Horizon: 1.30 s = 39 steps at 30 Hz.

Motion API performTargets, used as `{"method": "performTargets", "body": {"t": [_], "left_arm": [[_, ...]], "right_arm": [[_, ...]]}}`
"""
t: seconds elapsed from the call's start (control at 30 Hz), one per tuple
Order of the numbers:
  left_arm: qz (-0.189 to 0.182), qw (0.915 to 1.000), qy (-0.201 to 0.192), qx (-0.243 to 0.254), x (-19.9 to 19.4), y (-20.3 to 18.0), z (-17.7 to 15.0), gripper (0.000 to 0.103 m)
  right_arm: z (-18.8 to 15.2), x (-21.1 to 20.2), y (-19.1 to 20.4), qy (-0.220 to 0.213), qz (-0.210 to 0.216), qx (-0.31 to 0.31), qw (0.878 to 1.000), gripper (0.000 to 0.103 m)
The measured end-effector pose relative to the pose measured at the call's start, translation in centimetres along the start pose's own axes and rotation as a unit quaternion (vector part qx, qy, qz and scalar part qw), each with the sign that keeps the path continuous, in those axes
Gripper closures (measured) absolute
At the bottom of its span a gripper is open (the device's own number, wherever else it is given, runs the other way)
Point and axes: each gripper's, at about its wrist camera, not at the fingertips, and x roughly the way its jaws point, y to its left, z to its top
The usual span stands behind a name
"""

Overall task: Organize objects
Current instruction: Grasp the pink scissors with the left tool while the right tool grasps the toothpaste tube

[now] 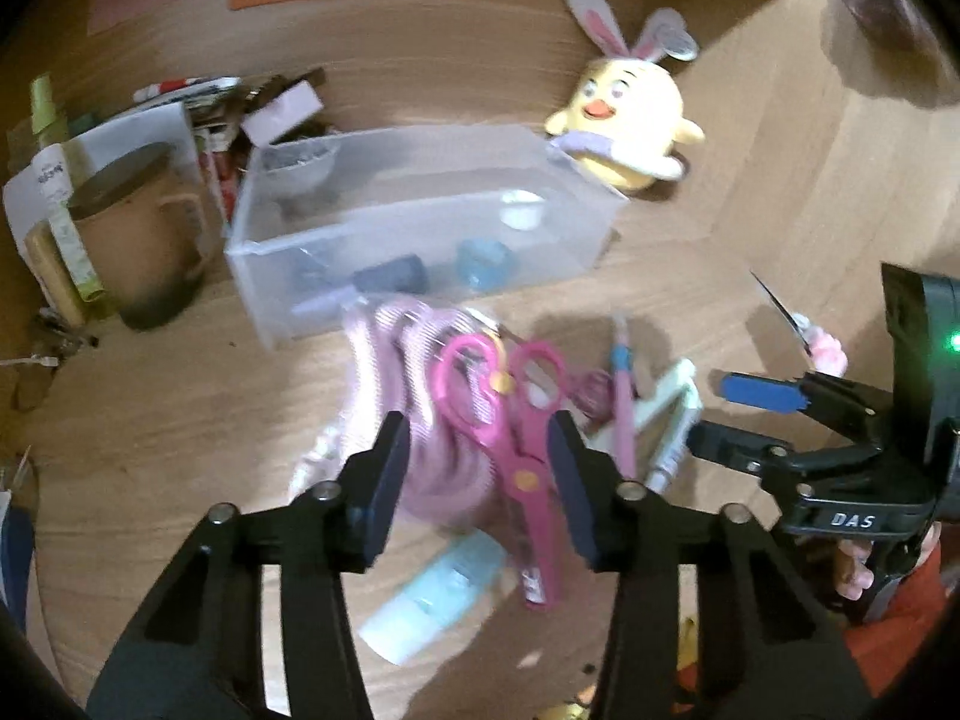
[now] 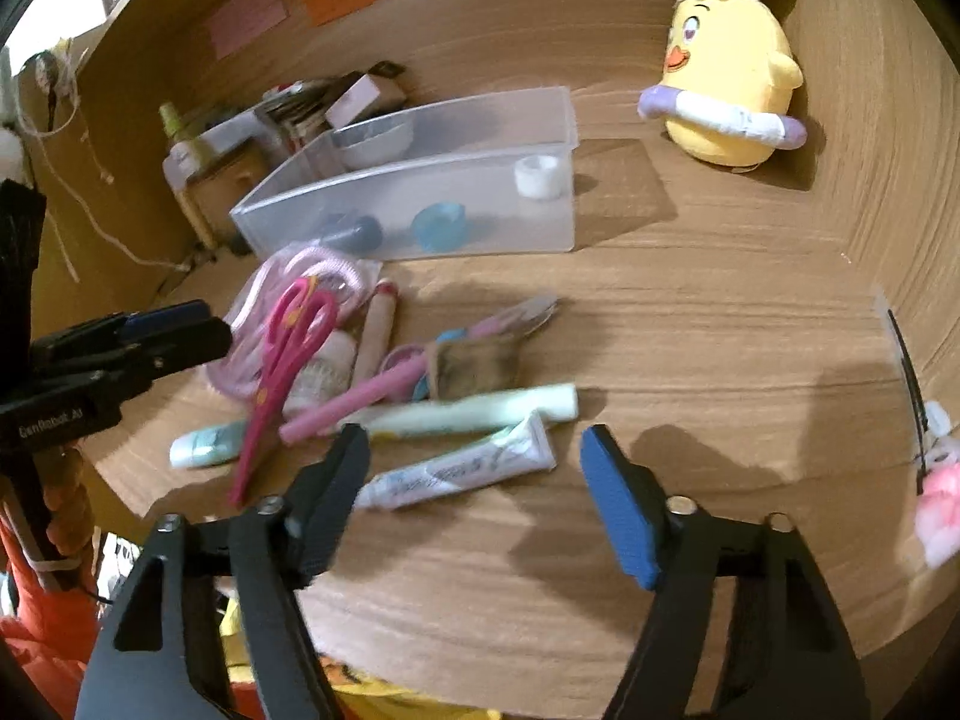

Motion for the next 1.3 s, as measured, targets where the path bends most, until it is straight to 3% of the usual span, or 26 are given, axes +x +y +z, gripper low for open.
{"method": "performTargets", "body": {"t": [0.03, 0.2, 0.5, 0.67, 0.8, 0.93, 1.1, 1.3], "left_arm": [[-0.005, 1.0, 0.006, 0.004, 0.3, -0.4, -0.2, 0.064], [-0.01, 0.9992, 0.037, 0.004, 2.2, -0.7, -0.8, 0.066], [0.01, 0.9992, 0.025, 0.031, 3.1, -1.8, -1.3, 0.066], [0.032, 0.9982, 0.018, 0.046, 3.8, -2.1, -1.2, 0.073], [0.028, 0.9991, 0.011, 0.031, 3.6, -1.4, -1.1, 0.081], [0.008, 0.9999, 0.006, 0.001, 3.3, -0.2, -0.9, 0.082], [-0.001, 0.9997, -0.004, -0.026, 3.0, 0.5, -0.6, 0.082], [-0.001, 0.999, -0.034, -0.031, 1.3, 0.5, 0.6, 0.082]], "right_arm": [[-0.2, -0.1, 0.2, 0.002, 0.003, -0.002, 1.0, 0.048], [-0.9, 0.6, 0.8, 0.017, 0.016, 0.003, 1.0, 0.053], [-0.9, 1.8, 1.3, 0.016, 0.001, 0.003, 1.0, 0.054], [-1.2, 1.6, 1.5, 0.011, -0.021, -0.02, 1.0, 0.067], [-1.2, 1.2, 0.5, 0.01, -0.03, -0.018, 0.999, 0.077], [-1.2, 0.8, -0.8, 0.005, -0.06, -0.017, 0.998, 0.085], [-1.0, 0.6, -2.6, -0.001, -0.088, -0.011, 0.996, 0.088], [-0.6, 0.4, -3.7, -0.015, -0.09, -0.005, 0.996, 0.089]]}}
